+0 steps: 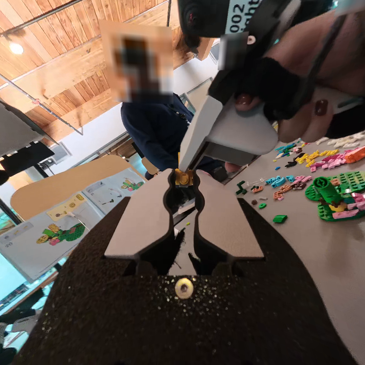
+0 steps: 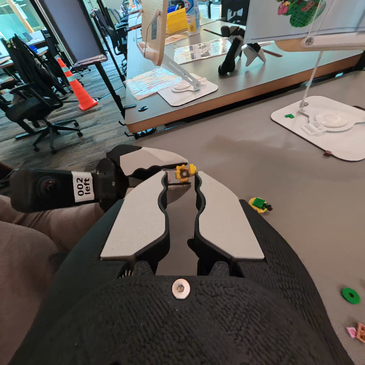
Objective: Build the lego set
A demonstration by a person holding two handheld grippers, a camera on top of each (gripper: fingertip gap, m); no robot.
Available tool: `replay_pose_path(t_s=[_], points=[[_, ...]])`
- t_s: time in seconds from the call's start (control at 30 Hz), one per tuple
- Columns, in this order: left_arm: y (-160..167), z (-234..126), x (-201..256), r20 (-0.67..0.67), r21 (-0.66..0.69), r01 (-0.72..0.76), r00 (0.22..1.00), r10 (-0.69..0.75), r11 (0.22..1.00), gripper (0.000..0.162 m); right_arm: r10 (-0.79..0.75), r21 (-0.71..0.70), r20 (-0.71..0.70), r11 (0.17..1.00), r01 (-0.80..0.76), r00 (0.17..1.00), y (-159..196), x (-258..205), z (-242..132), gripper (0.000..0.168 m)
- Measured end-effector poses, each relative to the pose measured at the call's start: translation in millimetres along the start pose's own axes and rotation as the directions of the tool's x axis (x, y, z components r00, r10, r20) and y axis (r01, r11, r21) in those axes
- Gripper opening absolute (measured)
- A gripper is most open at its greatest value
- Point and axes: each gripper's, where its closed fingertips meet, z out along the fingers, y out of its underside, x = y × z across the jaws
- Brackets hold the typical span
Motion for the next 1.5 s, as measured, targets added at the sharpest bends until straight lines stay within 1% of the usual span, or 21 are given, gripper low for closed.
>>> replay_pose_path(t_s=[0.2,0.3,0.43,0.5,0.53,0.57,0.67,0.73,0.8,0.9,1.0,1.07,1.2,1.33,1.5], points=[[-3.0,1.1,8.6,-0.023,0.004,-0.057,0.998,0.057,0.998,0.016,-0.006,-0.039,0.017,0.999,0.006,1.0,6.0,3.4,0.6,0.018],[-1.4,2.2,11.6,-0.035,-0.001,-0.037,0.999,0.037,0.999,0.016,-0.042,-0.053,-0.001,0.998,0.042,0.999,9.0,5.7,0.4,0.017],[-2.1,3.9,13.4,-0.041,0.008,0.012,0.999,-0.012,1.0,0.017,-0.053,-0.043,-0.002,0.998,0.053,0.999,9.5,7.1,-1.7,0.017],[-1.7,4.3,11.0,-0.014,0.007,-0.002,1.0,0.002,1.0,0.026,-0.061,-0.043,0.006,0.997,0.061,0.998,9.9,7.2,-2.7,0.017],[-0.3,4.5,14.2,-0.043,0.0,-0.006,0.999,0.006,1.0,0.035,-0.08,-0.038,0.007,0.996,0.08,0.997,9.3,7.4,-4.1,0.017],[1.1,4.5,17.0,-0.074,-0.004,0.004,0.997,-0.004,1.0,0.039,-0.102,-0.031,0.007,0.994,0.103,0.995,8.0,8.0,-6.4,0.017],[-2.0,0.7,26.8,-0.205,0.011,0.083,0.976,-0.079,0.996,0.042,-0.175,-0.02,0.007,0.984,0.175,0.985,4.1,10.1,-18.2,0.017],[-6.6,-2.3,30.6,-0.285,0.01,0.153,0.948,-0.143,0.988,0.041,-0.225,-0.011,0.008,0.974,0.225,0.974,1.9,12.5,-29.1,0.017],[-15.2,-5.1,32.5,-0.345,0.018,0.22,0.917,-0.2,0.975,0.035,-0.276,-0.004,0.01,0.961,0.276,0.961,0.6,13.8,-40.6,0.017],[-36.3,-9.0,34.8,-0.423,0.059,0.319,0.866,-0.265,0.946,0.026,-0.4,-0.015,0.045,0.916,0.401,0.916,5.8,5.9,-55.1,0.017],[-51.9,-12.8,44.7,-0.502,0.078,0.35,0.823,-0.266,0.934,0.017,-0.509,-0.076,0.082,0.854,0.515,0.857,18.4,-2.8,-63.0,0.017],[-58.8,-14.4,51.6,-0.54,0.082,0.361,0.8,-0.263,0.929,0.017,-0.558,-0.122,0.114,0.813,0.569,0.822,27.4,-7.6,-65.7,0.017],[-62.6,-16.0,62.8,-0.585,0.074,0.358,0.772,-0.25,0.931,0.015,-0.58,-0.181,0.183,0.774,0.607,0.794,39.5,-15.1,-67.8,0.017],[-56.1,-16.8,70.5,-0.608,0.037,0.332,0.756,-0.242,0.943,0.012,-0.581,-0.194,0.232,0.759,0.622,0.78,43.6,-20.9,-69.8,0.017],[-54.4,-19.9,76.0,-0.646,0.012,0.354,0.717,-0.263,0.935,0.007,-0.589,-0.214,0.275,0.733,0.646,0.76,48.9,-25.7,-70.4,0.017]])
